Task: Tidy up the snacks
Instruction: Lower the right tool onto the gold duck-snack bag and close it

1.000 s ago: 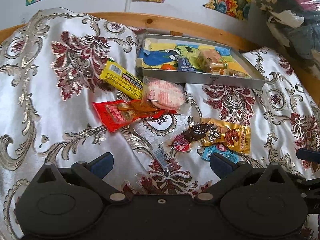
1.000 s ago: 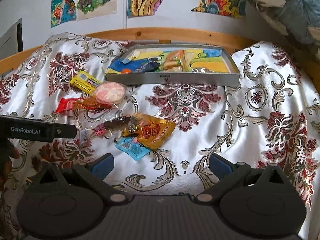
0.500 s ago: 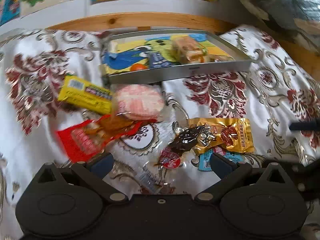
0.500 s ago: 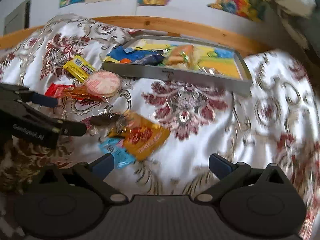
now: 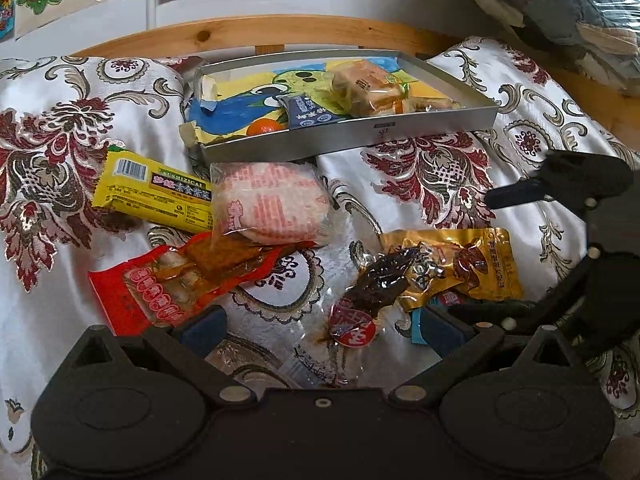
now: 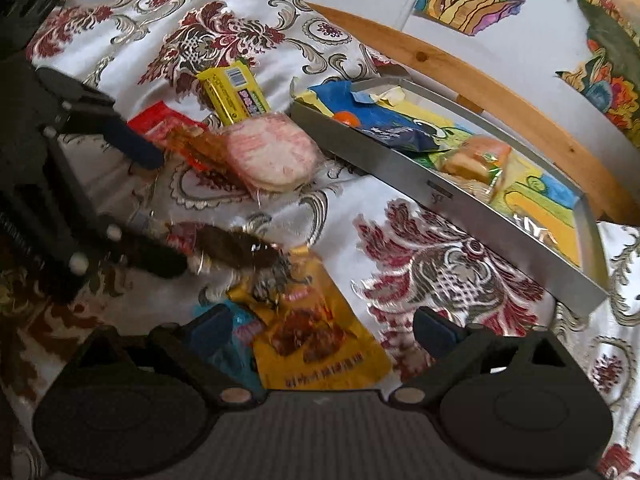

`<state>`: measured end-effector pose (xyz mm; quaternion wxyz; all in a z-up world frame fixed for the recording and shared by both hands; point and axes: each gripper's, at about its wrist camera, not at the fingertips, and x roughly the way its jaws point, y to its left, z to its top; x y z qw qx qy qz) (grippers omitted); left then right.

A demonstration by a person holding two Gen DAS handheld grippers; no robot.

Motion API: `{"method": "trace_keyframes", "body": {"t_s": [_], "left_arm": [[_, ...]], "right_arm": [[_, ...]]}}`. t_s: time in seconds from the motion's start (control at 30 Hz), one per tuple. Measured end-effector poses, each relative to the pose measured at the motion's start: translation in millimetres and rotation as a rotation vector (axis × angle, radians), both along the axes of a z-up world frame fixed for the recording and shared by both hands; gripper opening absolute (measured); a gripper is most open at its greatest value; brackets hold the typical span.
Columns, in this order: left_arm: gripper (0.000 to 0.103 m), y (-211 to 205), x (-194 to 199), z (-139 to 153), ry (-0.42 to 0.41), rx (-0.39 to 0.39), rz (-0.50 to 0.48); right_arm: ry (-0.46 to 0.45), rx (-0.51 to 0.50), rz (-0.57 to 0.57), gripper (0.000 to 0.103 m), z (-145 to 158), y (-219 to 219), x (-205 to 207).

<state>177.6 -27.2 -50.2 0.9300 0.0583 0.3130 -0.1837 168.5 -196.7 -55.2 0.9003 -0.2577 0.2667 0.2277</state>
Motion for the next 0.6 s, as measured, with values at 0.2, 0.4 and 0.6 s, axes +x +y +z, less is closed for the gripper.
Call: {"method": "trace_keyframes", "body": {"t_s": [0.2,0.4,0.6], "left_arm": [[0.102,-0.3,1.2,-2.4,0.003,-0.005,-0.019],[0.102,-1.1,0.7,-3.5,0.01,-0.011,-0.025],[0.102,-6.1,-3.8,-3.0,0.004,-0.01,-0.075]], "right_arm": [[0.075,0.063,0.023,0.075,-1.0,-5.5,15.9],[0.105,0.151,-0.032,0.065,1.0,-19.4,11.4],[0.105,0.197,-0.173,0.064,5.8,-37.8,-5.1]]}}
